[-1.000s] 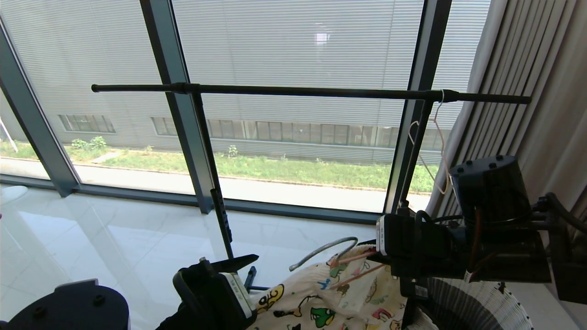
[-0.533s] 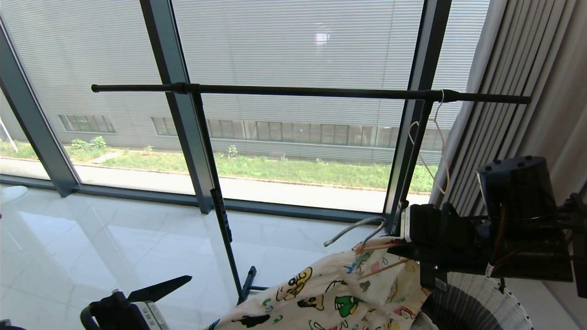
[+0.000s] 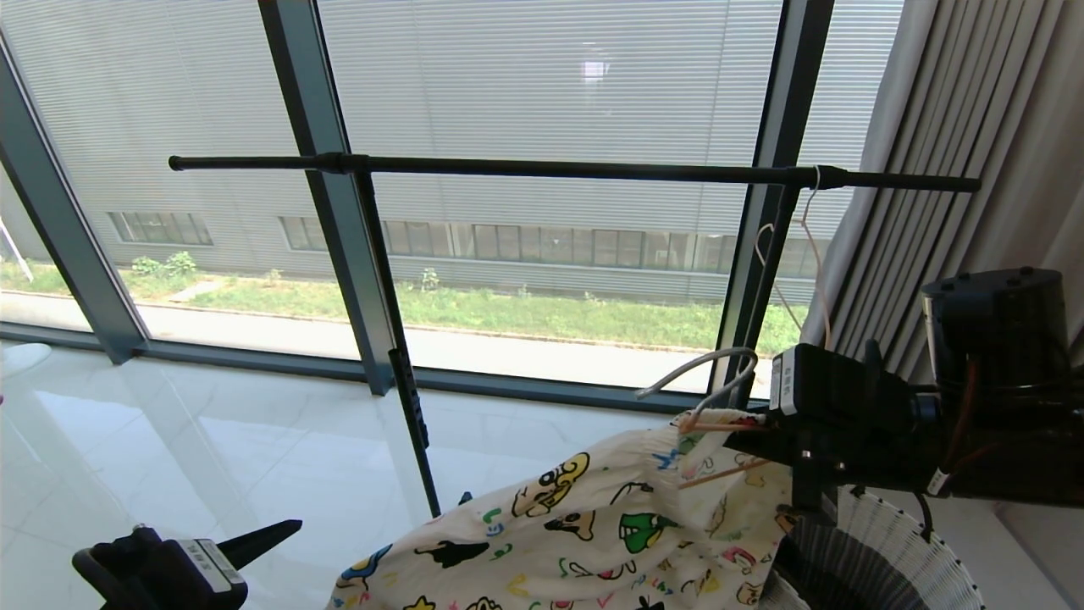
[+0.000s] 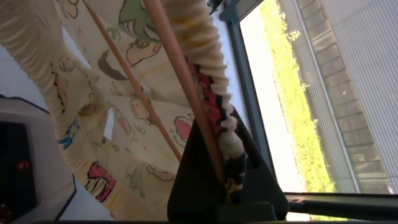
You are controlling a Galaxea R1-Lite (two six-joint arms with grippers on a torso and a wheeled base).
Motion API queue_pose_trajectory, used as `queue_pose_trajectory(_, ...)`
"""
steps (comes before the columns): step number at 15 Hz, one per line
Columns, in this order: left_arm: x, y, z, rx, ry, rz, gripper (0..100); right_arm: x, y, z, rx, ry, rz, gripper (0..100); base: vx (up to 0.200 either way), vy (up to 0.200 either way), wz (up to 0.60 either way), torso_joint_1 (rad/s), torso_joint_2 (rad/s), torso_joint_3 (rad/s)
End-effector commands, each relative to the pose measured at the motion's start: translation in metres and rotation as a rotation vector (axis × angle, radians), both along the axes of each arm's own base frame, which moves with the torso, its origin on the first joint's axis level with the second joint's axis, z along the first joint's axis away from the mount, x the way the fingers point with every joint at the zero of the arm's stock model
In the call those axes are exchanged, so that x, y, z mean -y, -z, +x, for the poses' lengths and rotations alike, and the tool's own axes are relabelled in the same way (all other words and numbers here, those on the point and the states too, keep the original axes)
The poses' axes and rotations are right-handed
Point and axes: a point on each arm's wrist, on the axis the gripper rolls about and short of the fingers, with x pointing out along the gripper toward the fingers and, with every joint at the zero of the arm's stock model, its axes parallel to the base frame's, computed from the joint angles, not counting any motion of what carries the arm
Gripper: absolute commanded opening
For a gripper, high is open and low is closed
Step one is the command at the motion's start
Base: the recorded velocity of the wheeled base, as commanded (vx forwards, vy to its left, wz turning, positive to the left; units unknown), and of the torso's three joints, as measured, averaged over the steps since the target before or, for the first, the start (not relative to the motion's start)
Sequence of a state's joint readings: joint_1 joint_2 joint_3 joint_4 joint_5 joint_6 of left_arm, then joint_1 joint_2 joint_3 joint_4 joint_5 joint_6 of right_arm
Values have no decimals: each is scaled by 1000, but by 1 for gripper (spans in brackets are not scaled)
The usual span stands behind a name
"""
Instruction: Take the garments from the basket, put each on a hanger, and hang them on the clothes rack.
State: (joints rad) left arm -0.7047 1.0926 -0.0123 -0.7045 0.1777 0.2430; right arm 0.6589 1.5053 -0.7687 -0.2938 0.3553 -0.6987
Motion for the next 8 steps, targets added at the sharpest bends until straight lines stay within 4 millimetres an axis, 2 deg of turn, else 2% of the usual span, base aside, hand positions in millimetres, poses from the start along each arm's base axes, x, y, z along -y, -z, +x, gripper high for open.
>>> queue_pose_trajectory(1, 4, -5, 3, -1, 51, -30, 100, 1, -5, -3, 17, -5, 13, 0, 0, 0, 0, 0, 0, 0)
queue_pose_trajectory(2, 5, -6, 5, -8, 59, -31, 100, 2, -6, -4, 22, -6, 16, 0, 0, 0, 0, 0, 0, 0)
queue_pose_trajectory(3, 6, -6, 6, -10, 58, -29, 0, 2, -6, -5, 21, -6, 16, 0, 0, 0, 0, 0, 0, 0)
queue_pose_trajectory(5, 5, -4, 7, -15, 44, -19, 0, 4, -9, -6, 25, -1, 24, 0, 0, 0, 0, 0, 0, 0)
queue_pose_trajectory(8, -7, -4, 23, -25, -111, -3, 0, 7, -11, -3, 9, 40, 56, 0, 0, 0, 0, 0, 0, 0)
